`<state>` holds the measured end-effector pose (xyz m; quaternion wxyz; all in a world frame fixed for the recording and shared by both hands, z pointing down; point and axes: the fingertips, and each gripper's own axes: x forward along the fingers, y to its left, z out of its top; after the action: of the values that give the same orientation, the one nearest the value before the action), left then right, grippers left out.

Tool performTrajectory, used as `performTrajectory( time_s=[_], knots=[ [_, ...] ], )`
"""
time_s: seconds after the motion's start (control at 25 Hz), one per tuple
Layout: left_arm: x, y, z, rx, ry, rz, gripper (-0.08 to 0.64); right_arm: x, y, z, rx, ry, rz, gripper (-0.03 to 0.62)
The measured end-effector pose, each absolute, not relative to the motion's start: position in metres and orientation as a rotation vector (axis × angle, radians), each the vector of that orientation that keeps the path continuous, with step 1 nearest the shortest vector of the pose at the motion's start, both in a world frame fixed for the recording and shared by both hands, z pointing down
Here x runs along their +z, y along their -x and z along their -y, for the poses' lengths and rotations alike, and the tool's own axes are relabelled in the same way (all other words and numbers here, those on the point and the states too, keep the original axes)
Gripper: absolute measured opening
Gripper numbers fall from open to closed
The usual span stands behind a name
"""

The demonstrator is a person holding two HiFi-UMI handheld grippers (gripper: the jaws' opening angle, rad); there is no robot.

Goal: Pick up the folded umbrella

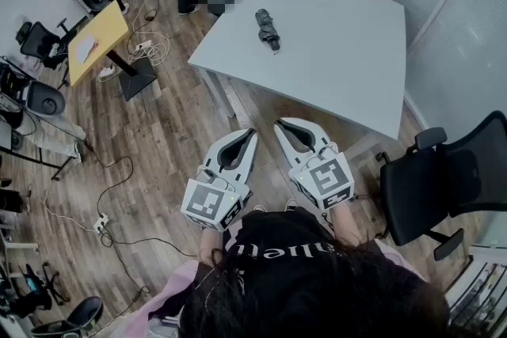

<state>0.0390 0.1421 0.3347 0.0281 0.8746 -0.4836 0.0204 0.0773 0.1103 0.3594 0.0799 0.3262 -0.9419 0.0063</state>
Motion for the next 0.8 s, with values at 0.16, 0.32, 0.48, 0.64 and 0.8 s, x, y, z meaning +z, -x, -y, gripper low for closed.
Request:
performTrajectory(
  time_s=[0.16,0.32,0.48,0.64,0.8],
  knots=[
    [0.337,-0.039,-0.145,0.067,-2.694,1.496,0.025,0.36,-0.077,-0.112,0.018,-0.972,2.823,0.028],
    [0.338,-0.041,-0.144,0.07,-2.687,1.497,0.025,0.361,-0.079,-0.11,0.033,-0.975,2.828,0.028],
    [0.339,-0.043,-0.141,0.075,-2.681,1.506,0.025,0.363,-0.082,-0.106,0.045,-0.978,2.829,0.028],
    [0.342,-0.05,-0.137,0.071,-2.675,1.512,0.025,0.366,-0.091,-0.101,0.06,-0.986,2.827,0.028],
    [0.344,-0.061,-0.13,0.067,-2.672,1.518,0.025,0.371,-0.103,-0.094,0.062,-0.978,2.818,0.028]
  ],
)
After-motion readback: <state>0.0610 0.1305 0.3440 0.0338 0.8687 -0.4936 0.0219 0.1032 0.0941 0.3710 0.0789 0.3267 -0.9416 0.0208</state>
